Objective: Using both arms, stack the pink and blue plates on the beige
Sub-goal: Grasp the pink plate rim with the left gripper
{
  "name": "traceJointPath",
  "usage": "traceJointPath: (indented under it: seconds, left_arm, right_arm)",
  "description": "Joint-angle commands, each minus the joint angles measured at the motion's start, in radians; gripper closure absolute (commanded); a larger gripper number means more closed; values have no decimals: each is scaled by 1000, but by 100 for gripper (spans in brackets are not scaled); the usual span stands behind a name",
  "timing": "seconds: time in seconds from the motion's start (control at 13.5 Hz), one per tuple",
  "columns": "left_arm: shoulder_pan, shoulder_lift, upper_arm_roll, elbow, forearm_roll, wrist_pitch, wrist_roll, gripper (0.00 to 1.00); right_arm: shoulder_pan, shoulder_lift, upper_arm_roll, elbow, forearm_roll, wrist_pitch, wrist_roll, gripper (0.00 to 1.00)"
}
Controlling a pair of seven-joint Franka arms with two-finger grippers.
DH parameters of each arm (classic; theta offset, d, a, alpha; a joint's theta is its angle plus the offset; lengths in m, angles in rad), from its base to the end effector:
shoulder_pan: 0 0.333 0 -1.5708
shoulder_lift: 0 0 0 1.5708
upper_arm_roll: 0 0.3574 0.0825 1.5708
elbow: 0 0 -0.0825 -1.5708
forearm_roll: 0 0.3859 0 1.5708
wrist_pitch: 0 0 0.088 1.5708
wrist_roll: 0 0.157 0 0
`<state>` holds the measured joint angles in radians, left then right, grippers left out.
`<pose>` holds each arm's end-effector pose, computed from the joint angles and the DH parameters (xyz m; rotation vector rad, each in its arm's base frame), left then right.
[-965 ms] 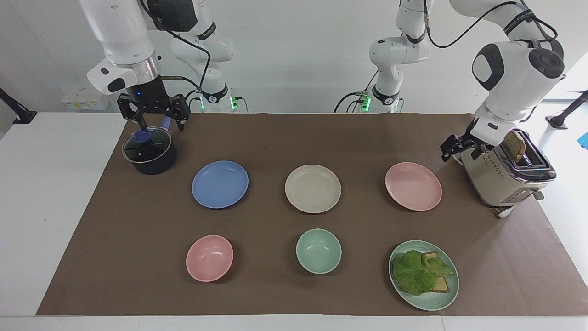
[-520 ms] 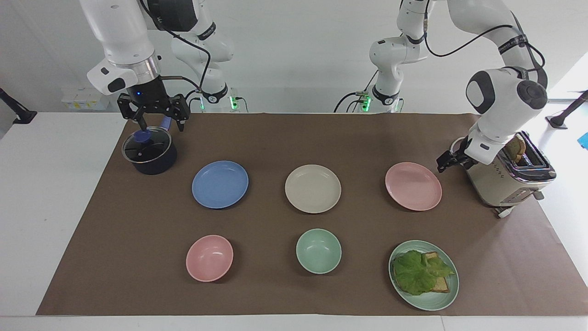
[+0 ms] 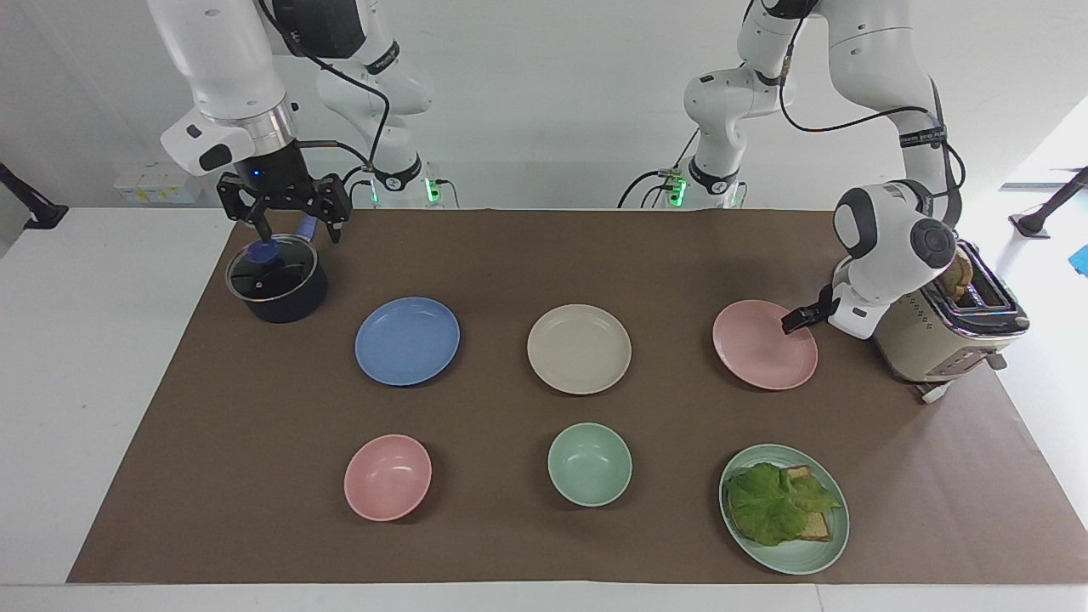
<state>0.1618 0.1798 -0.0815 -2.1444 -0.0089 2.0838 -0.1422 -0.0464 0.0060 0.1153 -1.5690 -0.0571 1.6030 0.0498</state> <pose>0.5294 0.0419 0.2929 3.0846 0.3522 -0.3750 0.5625 0.0298 0.6166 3.0864 0.0311 0.0484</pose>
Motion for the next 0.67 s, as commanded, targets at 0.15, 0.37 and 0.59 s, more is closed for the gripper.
traceJointPath:
  seconds: [0.15, 0.37, 0.59]
  left_arm:
    - [-11, -34, 3, -23, -3, -11, -10, 100]
    - [-25, -23, 2, 35, -8, -80, -10, 100]
    - [-48, -29, 2, 128, -54, -210, -14, 100]
  right_arm:
    - [-10, -14, 3, -6, 17, -9, 2, 0]
    - [-10, -14, 3, -6, 16, -9, 2, 0]
    - [-10, -14, 3, -6, 17, -9, 2, 0]
